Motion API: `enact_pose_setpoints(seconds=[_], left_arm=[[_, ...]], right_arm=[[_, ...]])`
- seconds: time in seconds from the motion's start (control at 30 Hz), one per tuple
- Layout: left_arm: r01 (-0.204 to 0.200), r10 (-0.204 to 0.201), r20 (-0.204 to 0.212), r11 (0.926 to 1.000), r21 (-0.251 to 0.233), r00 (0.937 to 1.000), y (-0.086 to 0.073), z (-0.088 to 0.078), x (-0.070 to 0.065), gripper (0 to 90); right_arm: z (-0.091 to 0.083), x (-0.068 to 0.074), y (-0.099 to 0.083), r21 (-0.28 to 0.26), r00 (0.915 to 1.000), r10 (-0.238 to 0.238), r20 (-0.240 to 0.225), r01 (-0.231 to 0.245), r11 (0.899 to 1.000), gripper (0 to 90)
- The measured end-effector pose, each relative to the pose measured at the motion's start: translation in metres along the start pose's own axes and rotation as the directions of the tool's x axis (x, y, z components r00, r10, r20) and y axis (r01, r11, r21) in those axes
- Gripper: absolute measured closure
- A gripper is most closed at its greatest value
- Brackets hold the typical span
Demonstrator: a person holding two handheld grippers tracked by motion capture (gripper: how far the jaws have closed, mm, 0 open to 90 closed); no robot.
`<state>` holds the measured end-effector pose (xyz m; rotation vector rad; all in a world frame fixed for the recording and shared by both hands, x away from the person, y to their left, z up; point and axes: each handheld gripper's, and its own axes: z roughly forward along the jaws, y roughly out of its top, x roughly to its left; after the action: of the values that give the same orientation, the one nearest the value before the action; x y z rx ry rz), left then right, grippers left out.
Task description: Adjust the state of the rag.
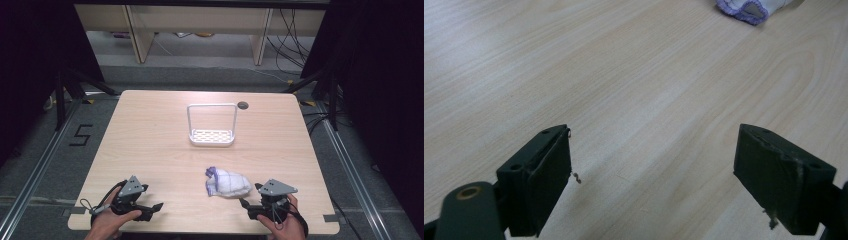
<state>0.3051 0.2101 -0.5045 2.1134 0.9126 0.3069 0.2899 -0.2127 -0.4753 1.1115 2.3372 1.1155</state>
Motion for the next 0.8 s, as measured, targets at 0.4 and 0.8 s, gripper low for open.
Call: enact_pose_setpoints(seconds=[0.4, 0.8], left_arm=[[-0.004, 0.004, -0.006, 1.0000, 0.002, 1.0000, 0.002, 0.000, 0.001, 14.7], [0.007, -0.008, -0.021, 0.9999, -0.012, 0.9997, 0.002, 0.000, 0.001, 14.7]], right_arm=[[-0.001, 0.002, 0.008, -0.040, 0.9985, -0.051, 0.020, 0.052, 0.998, 15.7], [0.011, 0.019, 0.027, -0.043, 0.9879, -0.153, -0.025, 0.152, 0.987, 28.2]])
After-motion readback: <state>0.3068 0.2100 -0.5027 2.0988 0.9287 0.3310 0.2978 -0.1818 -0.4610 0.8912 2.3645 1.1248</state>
